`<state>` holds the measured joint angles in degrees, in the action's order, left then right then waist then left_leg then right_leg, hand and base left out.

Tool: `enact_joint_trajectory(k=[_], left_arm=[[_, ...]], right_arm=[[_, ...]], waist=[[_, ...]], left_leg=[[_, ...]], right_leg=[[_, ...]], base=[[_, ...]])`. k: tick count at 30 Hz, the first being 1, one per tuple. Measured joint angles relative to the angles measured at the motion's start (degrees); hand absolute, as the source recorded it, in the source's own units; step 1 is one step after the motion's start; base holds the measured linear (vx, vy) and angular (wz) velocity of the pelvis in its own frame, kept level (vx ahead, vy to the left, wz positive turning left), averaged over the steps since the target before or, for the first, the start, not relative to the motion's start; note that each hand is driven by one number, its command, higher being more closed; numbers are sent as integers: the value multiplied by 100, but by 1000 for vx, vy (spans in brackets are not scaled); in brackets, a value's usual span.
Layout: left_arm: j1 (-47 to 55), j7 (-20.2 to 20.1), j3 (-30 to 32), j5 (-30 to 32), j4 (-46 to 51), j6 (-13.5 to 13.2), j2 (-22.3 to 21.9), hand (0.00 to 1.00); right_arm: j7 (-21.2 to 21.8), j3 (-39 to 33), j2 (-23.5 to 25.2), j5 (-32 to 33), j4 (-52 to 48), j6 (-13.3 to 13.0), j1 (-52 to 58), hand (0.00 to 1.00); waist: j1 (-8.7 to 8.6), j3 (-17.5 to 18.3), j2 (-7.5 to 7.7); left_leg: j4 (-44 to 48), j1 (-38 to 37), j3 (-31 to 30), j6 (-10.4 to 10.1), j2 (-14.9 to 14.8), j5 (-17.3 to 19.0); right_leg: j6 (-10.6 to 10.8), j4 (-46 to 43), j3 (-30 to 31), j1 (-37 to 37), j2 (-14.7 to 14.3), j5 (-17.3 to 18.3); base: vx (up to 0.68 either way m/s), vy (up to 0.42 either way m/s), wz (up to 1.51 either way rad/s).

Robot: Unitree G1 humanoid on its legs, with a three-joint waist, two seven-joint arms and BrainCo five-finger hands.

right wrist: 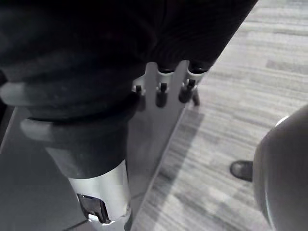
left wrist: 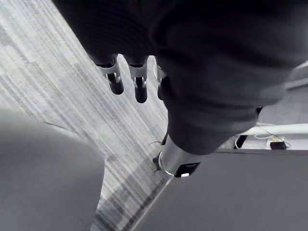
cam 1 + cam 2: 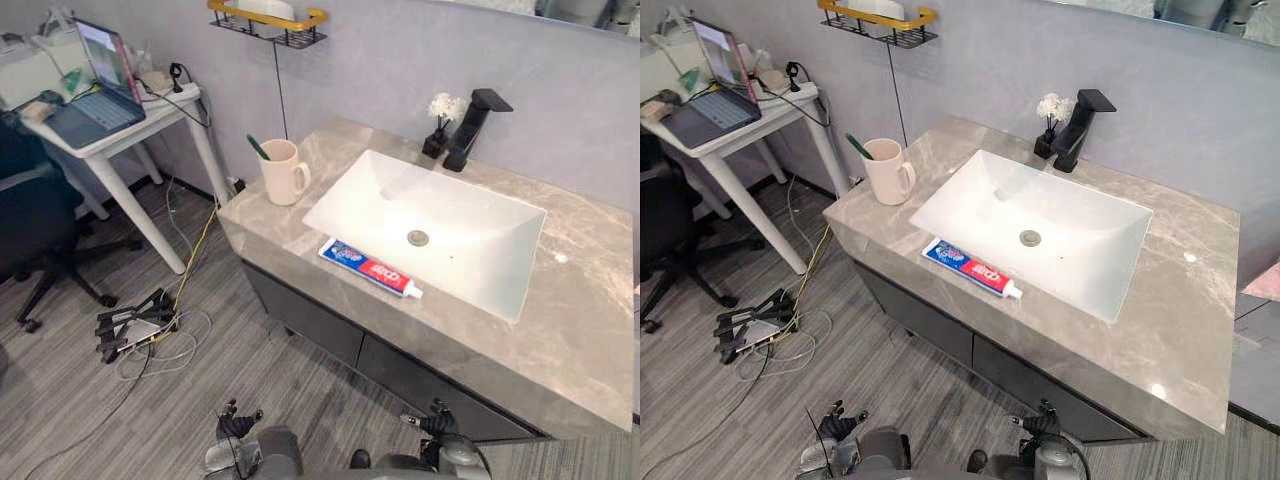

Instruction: Organize washtable

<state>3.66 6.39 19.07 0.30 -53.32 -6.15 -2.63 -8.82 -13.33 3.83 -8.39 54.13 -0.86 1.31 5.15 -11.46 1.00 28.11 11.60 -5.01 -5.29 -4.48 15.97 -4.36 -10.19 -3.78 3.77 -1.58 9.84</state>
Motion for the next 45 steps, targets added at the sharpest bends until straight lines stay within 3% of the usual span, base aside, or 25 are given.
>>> enact_joint_trajectory(k=[2,3,4,7,9,10,13,16,17,19,20,22,27,34,35,41,45], left_arm=[[12,13,103,-90,-21,-53,-67,0],[16,9,116,-91,-46,-56,-74,0],[21,4,142,-88,-68,-54,-66,0],[9,-10,189,-75,-146,-43,158,0],[-27,-3,193,-82,-286,-30,174,0],[-30,-6,176,-78,-343,-10,168,0],[-43,-10,121,-51,-436,30,174,0],[-106,-18,-53,39,-509,63,232,0],[-115,-15,-117,40,-525,76,260,0],[-128,-12,-147,39,-598,84,236,0],[-96,0,-146,37,-600,85,145,0],[-60,9,-146,41,-601,87,62,0],[-5,30,-135,20,-585,137,30,0],[40,0,-141,32,-544,125,89,0],[182,-12,-275,38,-497,81,38,0],[182,-12,-275,38,-497,81,38,0],[181,-8,-278,35,-464,76,39,0]], right_arm=[[-7,38,25,-4,123,11,-64,0],[-5,47,34,-3,119,7,-9,0],[-6,44,31,-7,119,7,10,0],[7,69,92,-14,131,23,191,0],[12,-12,96,-18,122,25,170,0],[20,-15,95,-18,121,22,129,0],[-6,-153,29,0,197,395,-3,0],[-13,-147,10,-14,264,433,-43,0],[-42,-156,-23,-19,247,413,18,0],[-66,-165,-147,-21,217,318,119,0],[-99,-204,-229,-22,217,306,192,0],[-97,-244,-306,-22,228,242,271,0],[-101,-247,-354,-19,298,190,378,0],[-98,-246,-248,-3,304,107,428,0],[-94,-387,-259,117,295,71,520,0],[-94,-424,-253,150,296,70,523,0],[-84,-641,-248,623,303,5,578,0]], waist=[[36,17,-60],[35,74,-161],[31,81,-162],[54,293,229],[56,317,271],[48,279,202],[42,262,161],[34,254,142],[32,260,153],[14,307,128],[8,380,0],[14,446,-111],[19,453,-100],[19,510,-12],[13,682,-135],[14,677,-142],[13,688,-150]], left_leg=[[-630,22,-615,-17,111,-57],[-534,-49,-540,-21,47,-352],[-463,-72,-462,39,66,-519],[-340,-148,264,391,298,-280],[-538,-452,629,533,362,-247],[-711,-740,838,608,373,-247],[-1134,-1373,1020,681,349,-231],[-1323,-1528,1027,681,244,-232],[-1322,-1540,1025,678,312,-230],[-1337,-1600,961,655,393,-233],[-1402,-1618,961,627,356,-250],[-1545,-1680,948,560,308,-289],[-1986,-2047,962,384,150,-404],[-2026,-2051,1078,447,191,-469],[-2412,-2225,1030,639,455,-741],[-2425,-2190,1030,639,455,-741],[-2555,-2136,1047,632,454,-747]], right_leg=[[204,-171,472,0,-39,185],[333,-389,796,8,-70,363],[412,-463,936,-2,-55,445],[649,-778,1308,-177,395,626],[767,-1429,1027,-449,597,539],[772,-1921,737,-604,722,471],[656,-2460,-302,-738,1012,623],[642,-1920,-1001,-769,921,732],[486,-1312,-1060,-601,931,498],[654,-976,-1068,-394,975,345],[656,-842,-1119,-336,932,336],[726,-625,-1184,-220,855,290],[683,-99,-1238,188,604,66],[734,475,-1061,395,548,-386],[884,828,-1021,470,675,-682],[884,828,-1024,466,677,-681],[887,843,-1035,353,712,-681]], base=[[249,302,-135],[328,385,-139],[330,388,-130],[326,380,-86],[301,291,-86],[241,219,-96],[217,136,-70],[149,8,-23],[114,-57,5],[116,-92,21],[105,-98,17],[60,-75,8],[5,-69,4],[-90,35,-12],[-40,25,-3],[0,0,0],[7,5,-2]])
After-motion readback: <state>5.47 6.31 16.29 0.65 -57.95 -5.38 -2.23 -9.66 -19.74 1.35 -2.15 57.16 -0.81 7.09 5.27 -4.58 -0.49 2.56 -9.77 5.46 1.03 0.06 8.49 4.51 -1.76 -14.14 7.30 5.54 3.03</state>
